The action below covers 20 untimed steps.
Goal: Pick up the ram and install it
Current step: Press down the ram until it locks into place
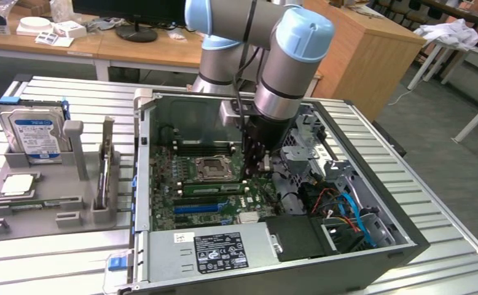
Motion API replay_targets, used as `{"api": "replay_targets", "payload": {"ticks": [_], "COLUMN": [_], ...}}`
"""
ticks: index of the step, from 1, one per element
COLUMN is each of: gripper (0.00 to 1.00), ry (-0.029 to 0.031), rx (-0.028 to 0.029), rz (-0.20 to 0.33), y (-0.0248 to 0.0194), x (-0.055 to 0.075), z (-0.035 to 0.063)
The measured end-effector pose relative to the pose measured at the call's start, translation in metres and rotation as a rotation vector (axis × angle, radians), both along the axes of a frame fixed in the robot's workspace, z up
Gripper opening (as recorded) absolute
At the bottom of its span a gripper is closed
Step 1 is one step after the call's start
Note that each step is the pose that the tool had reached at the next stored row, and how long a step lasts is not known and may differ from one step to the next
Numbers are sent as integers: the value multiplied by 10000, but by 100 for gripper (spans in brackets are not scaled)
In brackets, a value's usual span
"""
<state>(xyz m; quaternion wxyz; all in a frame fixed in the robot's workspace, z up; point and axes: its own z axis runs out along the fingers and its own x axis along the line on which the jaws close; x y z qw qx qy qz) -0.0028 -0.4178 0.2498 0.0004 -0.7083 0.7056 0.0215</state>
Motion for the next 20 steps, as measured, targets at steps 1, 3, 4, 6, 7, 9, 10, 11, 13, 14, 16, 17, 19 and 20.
{"api": "replay_targets", "payload": {"ticks": [1,3,4,6,7,9,10,11,13,14,16,17,19,20], "gripper": [11,11,11,11,11,11,11,11,11,11,11,11,11,11], "ry": [0,0,0,0,1,1,1,1,0,0,0,-1,0,0], "rx": [3,9,12,19,32,36,37,38,39,39,40,43,40,39], "rz": [-1,0,0,0,0,0,1,3,1,0,0,0,1,1], "y": [0,0,0,0,-1,0,0,0,0,0,0,0,0,0], "x": [0,0,0,0,0,0,2,14,37,38,38,38,38,38], "z": [-12,-37,-50,-68,-69,-69,-70,-70,-71,-71,-71,-75,-96,-109]}}
